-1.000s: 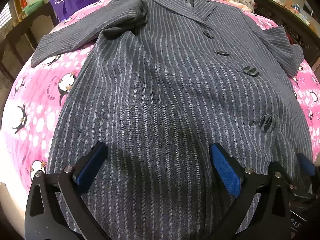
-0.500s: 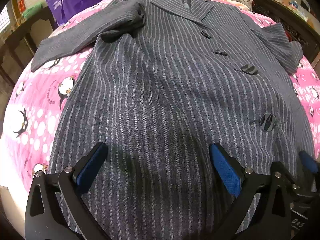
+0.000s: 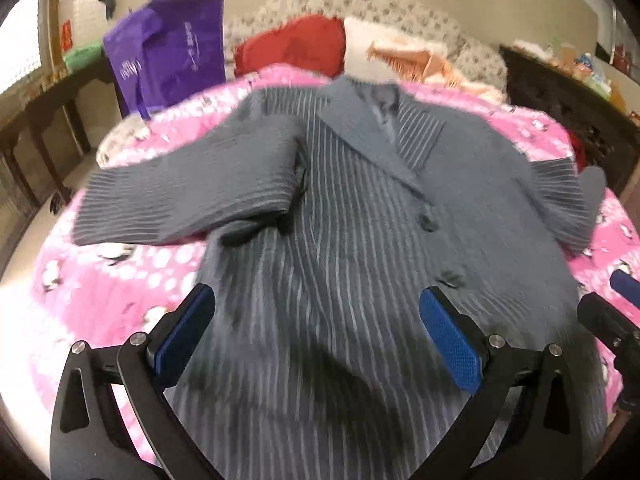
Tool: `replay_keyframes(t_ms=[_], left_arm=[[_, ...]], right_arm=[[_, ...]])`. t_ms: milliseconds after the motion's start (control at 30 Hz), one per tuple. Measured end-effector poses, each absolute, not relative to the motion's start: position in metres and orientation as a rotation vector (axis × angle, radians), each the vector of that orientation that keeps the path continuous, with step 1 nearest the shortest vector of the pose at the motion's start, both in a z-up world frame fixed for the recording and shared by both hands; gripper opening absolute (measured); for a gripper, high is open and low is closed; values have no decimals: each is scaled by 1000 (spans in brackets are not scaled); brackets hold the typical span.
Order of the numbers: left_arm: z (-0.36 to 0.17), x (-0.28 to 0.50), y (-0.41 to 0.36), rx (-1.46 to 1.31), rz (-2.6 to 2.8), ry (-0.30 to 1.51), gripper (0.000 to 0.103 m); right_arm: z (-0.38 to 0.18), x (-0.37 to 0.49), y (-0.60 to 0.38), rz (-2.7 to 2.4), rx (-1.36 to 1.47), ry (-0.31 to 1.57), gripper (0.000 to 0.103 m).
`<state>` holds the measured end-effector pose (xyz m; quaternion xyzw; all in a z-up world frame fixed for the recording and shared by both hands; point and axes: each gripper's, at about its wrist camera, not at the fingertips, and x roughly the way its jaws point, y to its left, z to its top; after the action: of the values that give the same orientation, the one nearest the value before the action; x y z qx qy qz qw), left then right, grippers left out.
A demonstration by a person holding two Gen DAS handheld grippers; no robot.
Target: Fold large clothes
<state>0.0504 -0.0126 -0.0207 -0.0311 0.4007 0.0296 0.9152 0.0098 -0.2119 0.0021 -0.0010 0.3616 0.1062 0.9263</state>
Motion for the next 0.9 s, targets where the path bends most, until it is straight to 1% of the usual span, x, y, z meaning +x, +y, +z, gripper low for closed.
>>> replay_keyframes(t_ms=[100,167,267,600,900], left_arm=[[-54,66,-12,-17,68,882,103],[-76,69,-8,-29,59,924,103],[-79,65,6,-127,23,918,103],[-81,64,-3,-79,39,927,103],[-80,62,-3,-94,30,915,103]], right_arm=[[-19,37,-207,241,-14,754,103],[-43,49,-207,265,-3,809,103],[-78,53,-215,254,21,882,103],[-81,57,-219,250,29,866,103],[-81,57,-221,253,34,864,103]])
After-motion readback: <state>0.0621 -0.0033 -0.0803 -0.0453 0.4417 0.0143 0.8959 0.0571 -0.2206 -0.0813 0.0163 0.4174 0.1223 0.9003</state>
